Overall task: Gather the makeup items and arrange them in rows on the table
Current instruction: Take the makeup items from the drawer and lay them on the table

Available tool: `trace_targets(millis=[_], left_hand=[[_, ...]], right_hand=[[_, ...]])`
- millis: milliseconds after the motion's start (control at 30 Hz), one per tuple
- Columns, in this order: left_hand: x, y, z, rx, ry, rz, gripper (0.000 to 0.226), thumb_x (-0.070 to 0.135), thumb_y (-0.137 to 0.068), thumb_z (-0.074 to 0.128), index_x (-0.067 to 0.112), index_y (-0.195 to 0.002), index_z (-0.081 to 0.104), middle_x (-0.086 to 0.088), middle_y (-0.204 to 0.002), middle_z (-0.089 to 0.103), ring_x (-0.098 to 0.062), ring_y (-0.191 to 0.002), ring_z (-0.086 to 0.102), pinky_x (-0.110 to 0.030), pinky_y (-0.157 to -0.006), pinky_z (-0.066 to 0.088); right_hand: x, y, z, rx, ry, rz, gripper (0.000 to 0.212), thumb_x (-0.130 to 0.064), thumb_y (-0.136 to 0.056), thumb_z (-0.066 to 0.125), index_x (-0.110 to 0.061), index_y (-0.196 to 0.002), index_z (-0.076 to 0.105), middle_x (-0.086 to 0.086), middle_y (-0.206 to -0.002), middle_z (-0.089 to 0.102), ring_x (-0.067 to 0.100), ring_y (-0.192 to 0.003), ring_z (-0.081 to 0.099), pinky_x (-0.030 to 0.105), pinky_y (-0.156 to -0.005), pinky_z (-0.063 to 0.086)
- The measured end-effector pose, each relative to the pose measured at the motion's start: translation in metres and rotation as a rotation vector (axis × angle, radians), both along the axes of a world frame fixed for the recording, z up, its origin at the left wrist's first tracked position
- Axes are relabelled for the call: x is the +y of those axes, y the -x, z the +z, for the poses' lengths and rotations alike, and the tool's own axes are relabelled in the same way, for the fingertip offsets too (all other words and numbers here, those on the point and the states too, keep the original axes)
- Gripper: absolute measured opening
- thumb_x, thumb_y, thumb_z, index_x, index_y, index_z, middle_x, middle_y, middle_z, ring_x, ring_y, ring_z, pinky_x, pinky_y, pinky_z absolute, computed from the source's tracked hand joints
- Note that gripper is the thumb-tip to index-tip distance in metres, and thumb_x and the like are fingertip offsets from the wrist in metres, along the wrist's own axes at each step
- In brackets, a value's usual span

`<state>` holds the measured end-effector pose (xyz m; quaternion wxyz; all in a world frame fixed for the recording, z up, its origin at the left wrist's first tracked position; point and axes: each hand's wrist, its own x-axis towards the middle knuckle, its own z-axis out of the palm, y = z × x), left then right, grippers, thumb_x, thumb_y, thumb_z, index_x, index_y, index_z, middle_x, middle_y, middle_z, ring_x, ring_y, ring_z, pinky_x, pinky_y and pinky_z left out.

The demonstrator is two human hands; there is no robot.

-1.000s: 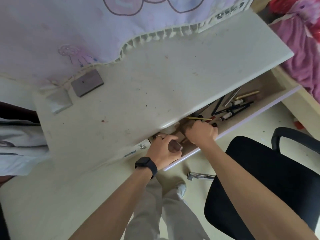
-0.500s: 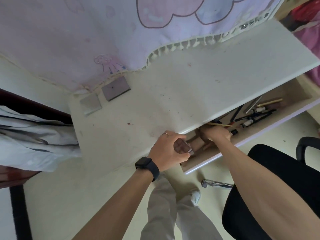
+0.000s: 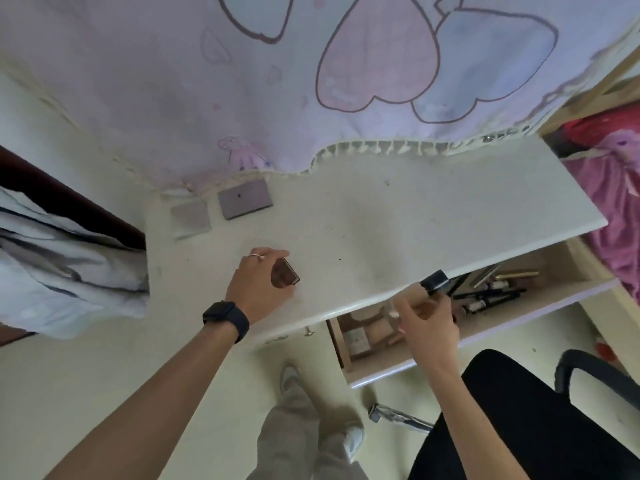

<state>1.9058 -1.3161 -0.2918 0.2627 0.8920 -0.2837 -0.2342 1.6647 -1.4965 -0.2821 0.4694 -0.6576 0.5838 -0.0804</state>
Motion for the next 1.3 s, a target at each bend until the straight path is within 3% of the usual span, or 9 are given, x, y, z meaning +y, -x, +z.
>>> trace_targets(millis=[100,200,333,433,533,633,900,1133,1300], left_hand=[[0.026,-0.028,-0.004,-0.062,-0.046,0.056,0.061,0.031,-0.076,0.078,0.028,-0.133,0.056,0.002,-0.133,0.049,-0.022,-0.119,0.049,-0.039,-0.102,0.046],[0.049,-0.054,-0.006,-0.104,-0.131,0.060,0.060,0.030,-0.078,0.076,0.029,-0.134,0.053,0.002,-0.137,0.048,-0.025,-0.121,0.047,-0.042,-0.101,0.046],[0.074,-0.083,-0.006,-0.099,-0.216,0.087,0.066,0.024,-0.074,0.075,0.030,-0.134,0.051,0.001,-0.138,0.048,-0.027,-0.123,0.047,-0.041,-0.101,0.044],[0.084,-0.099,-0.006,-0.100,-0.225,0.092,0.069,0.019,-0.071,0.075,0.027,-0.135,0.052,-0.001,-0.138,0.050,-0.028,-0.122,0.048,-0.040,-0.101,0.044],[0.090,-0.108,-0.010,-0.065,-0.176,0.074,0.069,0.012,-0.072,0.072,0.023,-0.137,0.052,-0.001,-0.144,0.045,-0.028,-0.129,0.041,-0.036,-0.110,0.038],[0.092,-0.111,-0.013,-0.057,-0.163,0.043,0.069,0.012,-0.073,0.069,0.024,-0.139,0.050,0.002,-0.148,0.040,-0.023,-0.134,0.035,-0.032,-0.113,0.034],[0.092,-0.116,-0.010,-0.036,-0.172,0.005,0.078,0.014,-0.074,0.069,0.027,-0.145,0.042,0.003,-0.149,0.035,-0.020,-0.138,0.026,-0.026,-0.114,0.030],[0.093,-0.118,-0.004,-0.034,-0.255,-0.036,0.079,0.017,-0.076,0.066,0.032,-0.147,0.035,0.006,-0.151,0.030,-0.016,-0.141,0.019,-0.035,-0.109,0.041],[0.088,-0.114,-0.005,-0.099,-0.310,-0.072,0.078,0.020,-0.079,0.065,0.028,-0.149,0.034,0.002,-0.153,0.028,-0.020,-0.144,0.019,-0.035,-0.112,0.038]], right_hand=[[0.015,-0.036,0.000,-0.088,0.067,0.118,0.048,-0.053,-0.077,0.076,-0.038,-0.112,0.046,-0.021,-0.083,0.068,-0.008,-0.072,0.066,0.015,-0.056,0.045],[0.020,-0.083,-0.008,-0.108,0.136,0.241,0.038,-0.053,-0.081,0.073,-0.037,-0.105,0.049,-0.020,-0.088,0.069,-0.016,-0.076,0.063,0.011,-0.058,0.043],[0.018,-0.156,-0.014,-0.083,0.202,0.399,0.036,-0.060,-0.082,0.059,-0.031,-0.102,0.053,-0.017,-0.093,0.067,0.001,-0.083,0.065,0.023,-0.070,0.046],[0.011,-0.208,-0.020,-0.072,0.280,0.451,0.036,-0.052,-0.086,0.060,-0.022,-0.103,0.052,-0.007,-0.094,0.065,0.017,-0.084,0.064,0.033,-0.073,0.044],[0.003,-0.252,-0.026,-0.080,0.327,0.441,0.033,-0.045,-0.086,0.062,-0.020,-0.105,0.050,-0.002,-0.099,0.064,0.022,-0.082,0.060,0.035,-0.072,0.040],[-0.003,-0.280,-0.032,-0.085,0.387,0.429,0.040,-0.040,-0.089,0.066,-0.018,-0.119,0.050,0.002,-0.111,0.060,0.022,-0.081,0.053,0.032,-0.074,0.037],[-0.011,-0.305,-0.044,-0.088,0.391,0.407,0.052,-0.037,-0.091,0.067,-0.014,-0.133,0.046,0.010,-0.120,0.059,0.035,-0.104,0.057,0.038,-0.085,0.043],[-0.025,-0.302,-0.046,-0.096,0.376,0.331,0.048,-0.030,-0.091,0.066,-0.011,-0.130,0.047,0.011,-0.118,0.063,0.035,-0.100,0.060,0.036,-0.080,0.041],[-0.029,-0.299,-0.046,-0.090,0.377,0.333,0.047,-0.032,-0.090,0.068,-0.008,-0.126,0.051,0.012,-0.114,0.064,0.035,-0.100,0.059,0.033,-0.079,0.035]])
